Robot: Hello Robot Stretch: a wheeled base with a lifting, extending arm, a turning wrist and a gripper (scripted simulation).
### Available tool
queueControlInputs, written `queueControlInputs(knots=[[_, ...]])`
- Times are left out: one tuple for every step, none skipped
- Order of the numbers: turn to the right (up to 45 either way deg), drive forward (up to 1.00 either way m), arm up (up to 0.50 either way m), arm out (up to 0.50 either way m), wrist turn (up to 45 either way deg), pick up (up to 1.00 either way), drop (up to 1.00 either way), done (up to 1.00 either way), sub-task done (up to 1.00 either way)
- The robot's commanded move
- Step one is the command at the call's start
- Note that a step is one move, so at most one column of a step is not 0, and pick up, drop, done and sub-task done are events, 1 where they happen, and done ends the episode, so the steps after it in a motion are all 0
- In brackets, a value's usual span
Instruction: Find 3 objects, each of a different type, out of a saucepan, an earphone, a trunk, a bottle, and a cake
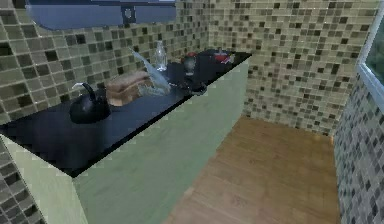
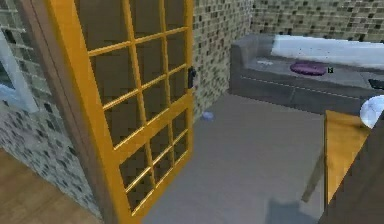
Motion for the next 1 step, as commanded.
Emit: queueControlInputs(knots=[[3.0,0.0,0.0,0.0,0.0,0.0,0.0,0.0,0.0]])
